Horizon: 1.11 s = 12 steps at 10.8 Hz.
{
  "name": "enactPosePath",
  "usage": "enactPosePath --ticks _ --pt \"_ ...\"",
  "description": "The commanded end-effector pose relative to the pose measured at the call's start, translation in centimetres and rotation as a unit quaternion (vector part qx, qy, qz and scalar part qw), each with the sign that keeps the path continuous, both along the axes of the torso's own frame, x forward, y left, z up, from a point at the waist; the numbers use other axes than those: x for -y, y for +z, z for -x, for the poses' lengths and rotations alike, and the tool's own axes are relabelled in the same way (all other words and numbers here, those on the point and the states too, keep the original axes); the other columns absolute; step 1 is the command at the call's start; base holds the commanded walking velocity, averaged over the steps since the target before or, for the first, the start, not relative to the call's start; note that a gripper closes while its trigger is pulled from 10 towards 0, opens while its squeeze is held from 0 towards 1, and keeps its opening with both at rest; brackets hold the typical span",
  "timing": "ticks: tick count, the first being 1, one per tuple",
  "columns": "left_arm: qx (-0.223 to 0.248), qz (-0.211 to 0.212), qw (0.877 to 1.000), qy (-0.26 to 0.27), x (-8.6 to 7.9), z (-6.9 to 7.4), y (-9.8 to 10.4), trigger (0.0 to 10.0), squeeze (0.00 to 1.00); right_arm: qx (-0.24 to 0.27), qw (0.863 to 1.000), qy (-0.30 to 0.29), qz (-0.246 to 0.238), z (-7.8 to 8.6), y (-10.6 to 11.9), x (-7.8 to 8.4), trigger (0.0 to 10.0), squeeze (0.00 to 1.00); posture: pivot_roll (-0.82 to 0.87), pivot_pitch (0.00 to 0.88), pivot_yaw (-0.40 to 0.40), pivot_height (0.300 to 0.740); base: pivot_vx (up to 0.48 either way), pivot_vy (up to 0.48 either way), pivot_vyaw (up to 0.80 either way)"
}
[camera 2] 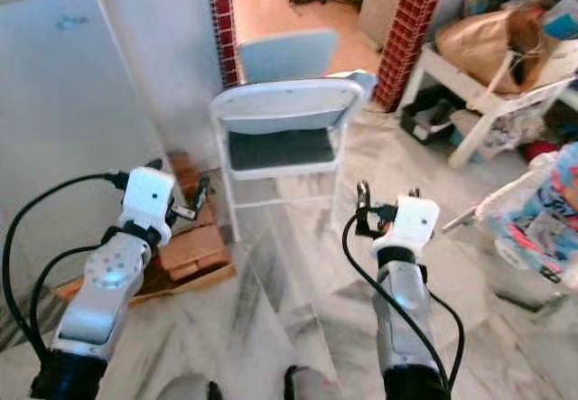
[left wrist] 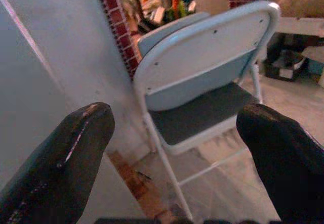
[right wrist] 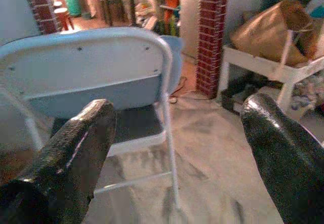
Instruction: Restocking fridge
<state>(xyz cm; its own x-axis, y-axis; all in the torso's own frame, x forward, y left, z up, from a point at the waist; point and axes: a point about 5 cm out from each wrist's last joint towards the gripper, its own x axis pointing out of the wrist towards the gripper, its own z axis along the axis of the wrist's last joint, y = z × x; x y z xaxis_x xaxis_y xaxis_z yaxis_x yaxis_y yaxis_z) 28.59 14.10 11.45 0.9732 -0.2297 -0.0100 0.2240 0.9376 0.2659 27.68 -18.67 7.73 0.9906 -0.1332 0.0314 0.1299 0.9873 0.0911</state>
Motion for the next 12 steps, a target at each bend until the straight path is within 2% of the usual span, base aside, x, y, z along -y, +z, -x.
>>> enactPosePath --ticks 1,3,6,10,12 --pt "-0.009 -0.003 1.000 0.002 -0.1 0.2 -0.5 10.0 0.00 0.004 1.000 0.005 0.002 -0.2 0.3 -0.3 10.0 0.00 0.14 0.046 -0.007 0.740 0.000 0.480 0.00" --pt "-0.004 -0.004 1.000 0.008 -0.5 0.2 -0.4 10.0 0.00 0.008 1.000 0.020 0.009 -0.6 0.8 -0.8 10.0 0.00 0.13 0.045 -0.018 0.740 0.000 0.476 0.00" --pt "-0.011 -0.008 1.000 -0.014 0.0 0.5 -0.8 10.0 0.00 0.010 0.999 0.026 0.018 -1.6 1.3 -0.8 10.0 0.00 0.15 0.047 -0.030 0.740 0.000 0.476 0.00" --pt "-0.031 0.004 0.999 0.007 -0.8 1.5 -1.9 10.0 0.00 -0.006 0.999 0.027 0.022 -1.0 0.7 -0.5 10.0 0.00 0.16 0.046 -0.057 0.740 0.000 0.476 0.00" --pt "-0.032 0.005 0.999 0.011 -0.9 1.7 -2.1 10.0 0.00 -0.003 0.999 0.029 0.028 -1.4 0.9 -0.4 10.0 0.00 0.15 0.049 -0.058 0.740 0.000 0.476 0.00"
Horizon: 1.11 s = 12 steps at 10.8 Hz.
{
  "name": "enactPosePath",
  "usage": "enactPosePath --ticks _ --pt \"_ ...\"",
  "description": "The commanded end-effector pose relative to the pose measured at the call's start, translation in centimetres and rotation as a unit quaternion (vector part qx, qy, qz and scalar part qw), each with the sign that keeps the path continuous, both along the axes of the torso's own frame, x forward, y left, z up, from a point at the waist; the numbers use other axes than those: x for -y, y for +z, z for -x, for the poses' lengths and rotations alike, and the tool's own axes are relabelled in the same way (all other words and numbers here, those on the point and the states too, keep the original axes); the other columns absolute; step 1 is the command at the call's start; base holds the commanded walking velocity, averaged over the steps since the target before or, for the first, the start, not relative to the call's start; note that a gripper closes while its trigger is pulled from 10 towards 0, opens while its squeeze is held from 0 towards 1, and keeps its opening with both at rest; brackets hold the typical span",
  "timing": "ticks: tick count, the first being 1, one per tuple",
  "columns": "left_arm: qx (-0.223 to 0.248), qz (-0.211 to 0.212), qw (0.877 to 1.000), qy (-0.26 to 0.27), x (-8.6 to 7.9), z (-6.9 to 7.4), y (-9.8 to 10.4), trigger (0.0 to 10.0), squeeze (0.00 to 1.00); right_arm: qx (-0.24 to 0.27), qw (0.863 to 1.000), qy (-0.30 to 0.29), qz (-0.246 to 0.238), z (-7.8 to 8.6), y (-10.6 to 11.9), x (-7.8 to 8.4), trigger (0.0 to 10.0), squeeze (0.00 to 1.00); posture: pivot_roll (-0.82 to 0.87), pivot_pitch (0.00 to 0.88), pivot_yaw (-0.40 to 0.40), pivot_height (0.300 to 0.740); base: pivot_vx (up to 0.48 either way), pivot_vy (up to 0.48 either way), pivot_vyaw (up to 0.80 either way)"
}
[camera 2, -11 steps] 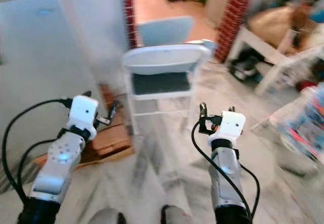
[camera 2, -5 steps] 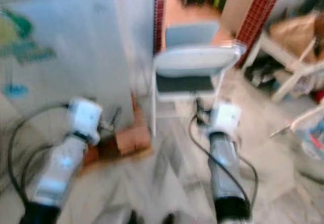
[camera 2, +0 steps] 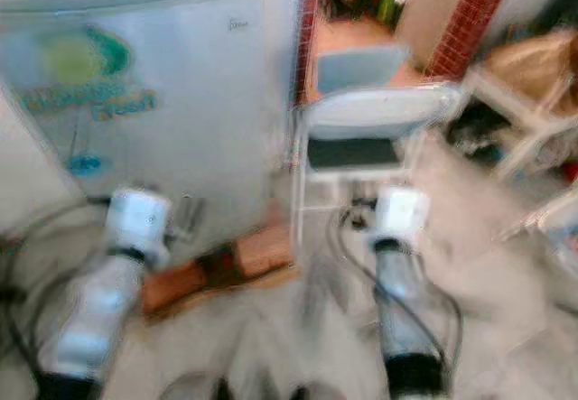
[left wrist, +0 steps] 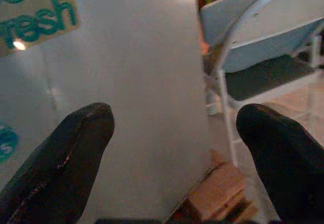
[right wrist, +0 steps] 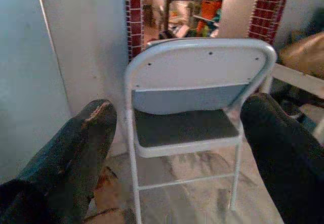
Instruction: Restocking fridge
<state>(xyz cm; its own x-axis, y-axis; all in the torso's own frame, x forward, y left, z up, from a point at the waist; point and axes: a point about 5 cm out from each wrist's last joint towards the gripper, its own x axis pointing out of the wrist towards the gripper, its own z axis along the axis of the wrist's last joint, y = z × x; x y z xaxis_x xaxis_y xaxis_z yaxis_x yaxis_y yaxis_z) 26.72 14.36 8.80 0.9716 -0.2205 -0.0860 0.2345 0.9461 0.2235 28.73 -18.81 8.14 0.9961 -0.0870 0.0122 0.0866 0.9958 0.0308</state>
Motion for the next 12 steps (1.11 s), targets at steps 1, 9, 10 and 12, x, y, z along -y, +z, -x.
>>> enactPosePath --ticks 1,9,10,12 --pt "0.014 -0.009 1.000 0.002 -0.6 -0.2 0.7 10.0 0.00 0.013 1.000 0.008 0.000 -0.5 0.8 -0.5 10.0 0.00 0.15 0.048 -0.057 0.740 0.000 0.476 0.00" --pt "0.004 0.014 1.000 0.024 -1.5 1.2 -0.2 10.0 0.00 0.003 1.000 0.014 0.003 0.0 0.2 -0.9 10.0 0.00 0.16 0.048 -0.065 0.740 0.000 0.060 0.00" --pt "0.007 0.010 1.000 0.025 -1.6 1.0 -0.1 10.0 0.00 0.003 1.000 0.016 0.005 -0.1 0.2 -1.0 10.0 0.00 0.16 0.047 -0.067 0.740 0.000 0.000 0.00" --pt "0.012 0.007 1.000 0.022 -1.5 0.8 0.1 10.0 0.00 0.007 1.000 0.016 0.006 -0.3 0.5 -0.9 10.0 0.00 0.16 0.042 -0.069 0.740 0.000 0.000 0.00"
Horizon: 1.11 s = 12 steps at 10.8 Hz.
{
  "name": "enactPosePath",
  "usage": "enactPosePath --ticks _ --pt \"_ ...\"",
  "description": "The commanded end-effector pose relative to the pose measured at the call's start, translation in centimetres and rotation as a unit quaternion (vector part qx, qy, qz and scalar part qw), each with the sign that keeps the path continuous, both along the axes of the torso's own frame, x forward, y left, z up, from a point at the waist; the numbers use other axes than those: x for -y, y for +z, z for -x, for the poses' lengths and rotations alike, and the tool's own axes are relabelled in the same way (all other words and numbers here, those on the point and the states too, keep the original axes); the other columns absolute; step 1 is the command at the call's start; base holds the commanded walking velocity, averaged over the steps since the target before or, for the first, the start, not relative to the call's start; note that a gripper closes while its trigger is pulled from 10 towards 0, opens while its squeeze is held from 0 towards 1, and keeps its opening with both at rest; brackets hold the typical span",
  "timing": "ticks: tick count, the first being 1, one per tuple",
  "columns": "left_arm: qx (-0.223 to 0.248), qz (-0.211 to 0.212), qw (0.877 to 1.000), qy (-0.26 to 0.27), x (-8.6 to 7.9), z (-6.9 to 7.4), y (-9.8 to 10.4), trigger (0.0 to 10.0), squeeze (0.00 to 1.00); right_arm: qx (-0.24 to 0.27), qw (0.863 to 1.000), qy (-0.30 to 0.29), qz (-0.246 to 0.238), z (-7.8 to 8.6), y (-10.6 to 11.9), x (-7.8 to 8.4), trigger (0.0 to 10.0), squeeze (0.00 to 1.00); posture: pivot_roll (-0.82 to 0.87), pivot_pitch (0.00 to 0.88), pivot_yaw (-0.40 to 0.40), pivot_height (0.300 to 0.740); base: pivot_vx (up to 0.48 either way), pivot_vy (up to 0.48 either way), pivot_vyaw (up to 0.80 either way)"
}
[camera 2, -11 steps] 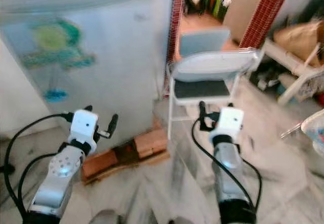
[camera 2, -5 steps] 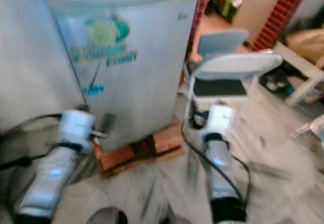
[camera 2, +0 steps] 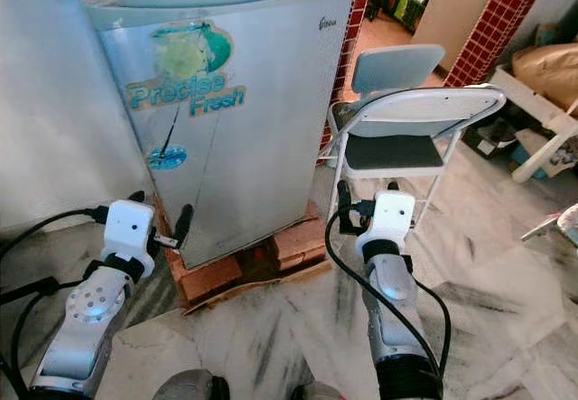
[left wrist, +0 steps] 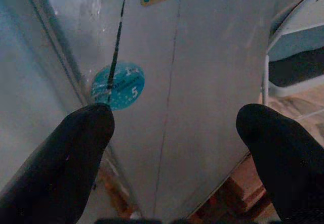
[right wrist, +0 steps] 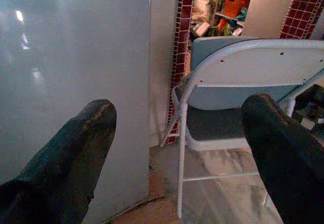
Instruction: Restocking fridge
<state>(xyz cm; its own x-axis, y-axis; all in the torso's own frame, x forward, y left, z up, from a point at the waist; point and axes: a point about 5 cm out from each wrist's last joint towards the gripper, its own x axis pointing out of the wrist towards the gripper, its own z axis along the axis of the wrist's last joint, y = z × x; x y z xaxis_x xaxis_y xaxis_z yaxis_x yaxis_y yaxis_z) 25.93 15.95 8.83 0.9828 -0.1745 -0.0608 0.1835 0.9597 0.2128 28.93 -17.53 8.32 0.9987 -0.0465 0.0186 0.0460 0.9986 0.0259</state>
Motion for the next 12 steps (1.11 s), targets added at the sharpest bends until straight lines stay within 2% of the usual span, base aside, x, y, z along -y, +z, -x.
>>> enactPosePath --ticks 1,8,10,12 --pt "0.004 -0.006 1.000 -0.012 0.39 -0.09 0.09 10.0 0.00 0.004 1.000 -0.007 0.003 -0.15 0.28 0.53 10.0 0.00 0.16 0.040 -0.070 0.740 0.000 0.000 0.00" --pt "0.002 0.001 1.000 -0.023 0.68 0.08 0.16 10.0 0.00 0.002 1.000 -0.002 0.001 0.05 0.22 0.32 10.0 0.00 0.16 0.045 -0.075 0.740 0.000 0.000 0.00" --pt "0.001 0.003 1.000 -0.029 0.86 0.02 0.13 10.0 0.00 0.006 1.000 0.018 0.009 0.02 0.34 -0.13 10.0 0.00 0.16 0.047 -0.077 0.740 0.000 0.000 0.00" --pt "0.001 0.003 1.000 -0.028 0.86 -0.11 0.14 10.0 0.00 0.009 1.000 0.021 0.009 -0.11 0.48 -0.24 10.0 0.00 0.16 0.047 -0.077 0.740 0.000 -0.272 0.68"
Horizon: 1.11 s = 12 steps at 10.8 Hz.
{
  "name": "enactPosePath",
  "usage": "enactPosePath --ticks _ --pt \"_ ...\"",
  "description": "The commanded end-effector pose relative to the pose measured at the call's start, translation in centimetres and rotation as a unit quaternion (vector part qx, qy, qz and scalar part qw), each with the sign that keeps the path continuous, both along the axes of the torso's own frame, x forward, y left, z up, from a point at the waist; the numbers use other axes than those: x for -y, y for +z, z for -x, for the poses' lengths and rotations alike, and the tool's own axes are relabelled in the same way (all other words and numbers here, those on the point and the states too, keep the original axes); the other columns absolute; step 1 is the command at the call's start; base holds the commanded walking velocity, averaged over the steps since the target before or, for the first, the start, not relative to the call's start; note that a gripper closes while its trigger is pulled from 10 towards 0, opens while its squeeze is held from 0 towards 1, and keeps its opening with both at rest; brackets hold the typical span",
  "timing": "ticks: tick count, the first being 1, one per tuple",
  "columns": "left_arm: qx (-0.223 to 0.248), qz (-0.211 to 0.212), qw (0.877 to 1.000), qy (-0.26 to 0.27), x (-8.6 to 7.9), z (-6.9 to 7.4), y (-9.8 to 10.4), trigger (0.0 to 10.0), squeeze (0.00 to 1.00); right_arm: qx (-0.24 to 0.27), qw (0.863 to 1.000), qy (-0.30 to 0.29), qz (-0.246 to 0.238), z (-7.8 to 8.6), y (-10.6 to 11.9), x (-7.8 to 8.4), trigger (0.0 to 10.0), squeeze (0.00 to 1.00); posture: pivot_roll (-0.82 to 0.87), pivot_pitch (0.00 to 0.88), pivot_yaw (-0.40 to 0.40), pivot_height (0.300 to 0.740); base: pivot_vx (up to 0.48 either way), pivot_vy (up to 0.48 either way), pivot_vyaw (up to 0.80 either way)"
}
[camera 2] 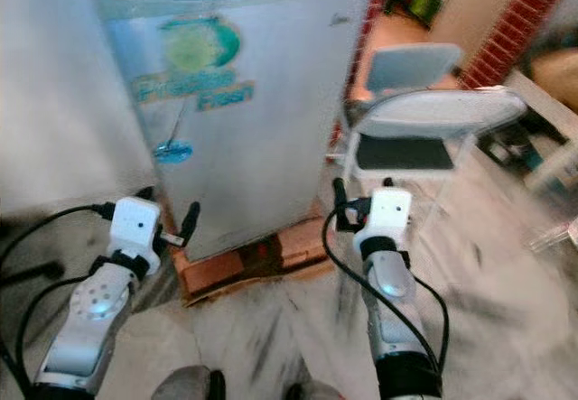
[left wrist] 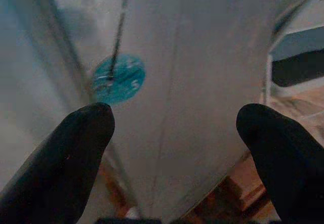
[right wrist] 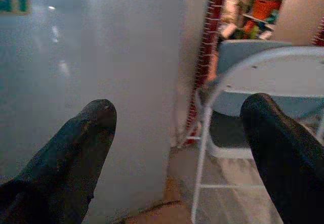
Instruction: Restocking fridge
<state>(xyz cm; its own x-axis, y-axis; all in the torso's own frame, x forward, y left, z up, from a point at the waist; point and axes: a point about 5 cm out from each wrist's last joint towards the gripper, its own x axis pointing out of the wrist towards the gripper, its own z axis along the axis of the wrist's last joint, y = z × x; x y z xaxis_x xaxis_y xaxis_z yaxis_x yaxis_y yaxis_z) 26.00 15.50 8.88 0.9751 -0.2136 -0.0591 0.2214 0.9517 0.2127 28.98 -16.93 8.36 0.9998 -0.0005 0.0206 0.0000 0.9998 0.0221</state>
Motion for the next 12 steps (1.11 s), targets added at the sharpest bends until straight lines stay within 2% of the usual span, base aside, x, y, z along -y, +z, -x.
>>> enactPosePath --ticks 1,12 --pt "0.000 0.004 1.000 -0.009 0.42 -0.10 0.09 10.0 0.00 0.007 1.000 -0.001 0.007 -0.12 0.44 0.32 10.0 0.00 0.16 0.046 -0.077 0.740 0.000 0.000 0.41" --pt "0.017 0.001 1.000 0.011 0.35 -0.53 0.27 10.0 0.00 0.007 1.000 -0.003 0.005 -0.38 0.43 0.38 10.0 0.00 0.16 0.035 -0.080 0.740 0.000 0.000 0.00"
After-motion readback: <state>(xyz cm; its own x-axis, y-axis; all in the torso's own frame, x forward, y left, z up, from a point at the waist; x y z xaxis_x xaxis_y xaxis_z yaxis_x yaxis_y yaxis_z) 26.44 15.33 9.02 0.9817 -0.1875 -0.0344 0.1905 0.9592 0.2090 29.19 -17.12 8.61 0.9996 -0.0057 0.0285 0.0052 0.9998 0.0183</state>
